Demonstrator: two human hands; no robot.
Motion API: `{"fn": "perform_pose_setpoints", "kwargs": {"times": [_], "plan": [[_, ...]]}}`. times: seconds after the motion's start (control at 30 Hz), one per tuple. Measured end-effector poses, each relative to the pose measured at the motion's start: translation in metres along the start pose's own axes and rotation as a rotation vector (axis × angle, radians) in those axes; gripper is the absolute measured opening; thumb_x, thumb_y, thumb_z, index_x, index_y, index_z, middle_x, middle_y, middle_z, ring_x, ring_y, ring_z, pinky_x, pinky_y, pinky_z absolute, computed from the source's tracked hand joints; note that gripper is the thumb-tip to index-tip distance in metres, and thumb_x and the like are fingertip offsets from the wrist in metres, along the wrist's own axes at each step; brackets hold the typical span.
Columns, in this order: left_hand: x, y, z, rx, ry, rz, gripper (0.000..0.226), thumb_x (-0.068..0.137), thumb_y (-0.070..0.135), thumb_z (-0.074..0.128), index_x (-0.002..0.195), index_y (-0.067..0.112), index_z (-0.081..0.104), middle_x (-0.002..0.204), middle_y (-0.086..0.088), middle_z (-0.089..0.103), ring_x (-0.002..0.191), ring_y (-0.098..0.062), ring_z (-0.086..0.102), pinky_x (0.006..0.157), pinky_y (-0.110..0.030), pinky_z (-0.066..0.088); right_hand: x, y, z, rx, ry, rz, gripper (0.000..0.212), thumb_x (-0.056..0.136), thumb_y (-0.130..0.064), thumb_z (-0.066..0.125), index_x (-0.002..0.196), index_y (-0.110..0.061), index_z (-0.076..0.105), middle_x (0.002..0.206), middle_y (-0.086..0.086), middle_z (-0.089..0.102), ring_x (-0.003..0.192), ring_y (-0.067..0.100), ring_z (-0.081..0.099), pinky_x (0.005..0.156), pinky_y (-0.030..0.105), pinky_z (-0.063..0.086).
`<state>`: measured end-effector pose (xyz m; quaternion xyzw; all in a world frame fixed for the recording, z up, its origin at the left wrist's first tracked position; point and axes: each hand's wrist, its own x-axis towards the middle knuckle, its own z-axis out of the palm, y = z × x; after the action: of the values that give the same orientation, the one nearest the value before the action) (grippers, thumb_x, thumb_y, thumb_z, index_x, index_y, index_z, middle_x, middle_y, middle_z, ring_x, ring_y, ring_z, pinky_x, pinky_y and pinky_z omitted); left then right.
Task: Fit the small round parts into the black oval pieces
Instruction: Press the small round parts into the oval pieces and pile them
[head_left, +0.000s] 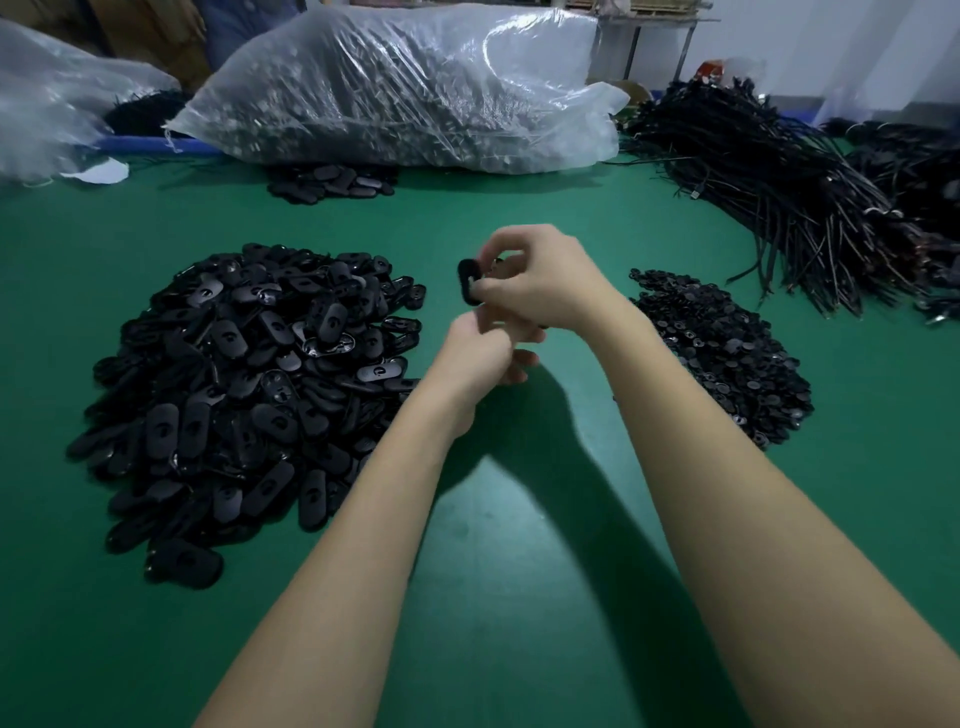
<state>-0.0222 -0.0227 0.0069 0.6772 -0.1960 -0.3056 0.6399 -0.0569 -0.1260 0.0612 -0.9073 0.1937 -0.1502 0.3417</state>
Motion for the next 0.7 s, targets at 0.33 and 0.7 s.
{"fn": "perform_pose_setpoints", "kwargs": {"times": [0.33, 0.7], "plan": [[-0.005, -0.002, 0.005, -0.278, -0.197, -0.076, 0.015, 0.101, 0.016, 0.059, 0.105, 0.008, 0.071, 0.078, 0.001, 0.070, 0.064, -0.007, 0.062, 0.061, -0.016, 0.052, -0.070, 0.064, -0.026, 0.339, 0.030, 0.008, 0.012, 0.090, -0.008, 0.077, 0.100, -0.015, 0.076, 0.096, -0.005, 0.077, 0.079, 0.010, 0.071, 0.067, 0.017, 0.052], [-0.002, -0.009, 0.002, -0.240, -0.090, 0.002, 0.021, 0.098, -0.003, 0.056, 0.105, 0.008, 0.073, 0.102, -0.009, 0.078, 0.097, -0.020, 0.073, 0.082, -0.021, 0.057, -0.086, 0.094, -0.063, -0.162, -0.094, 0.300, 0.005, 0.085, -0.035, 0.080, 0.089, -0.039, 0.079, 0.092, -0.011, 0.075, 0.085, 0.001, 0.064, 0.067, 0.016, 0.042]]}}
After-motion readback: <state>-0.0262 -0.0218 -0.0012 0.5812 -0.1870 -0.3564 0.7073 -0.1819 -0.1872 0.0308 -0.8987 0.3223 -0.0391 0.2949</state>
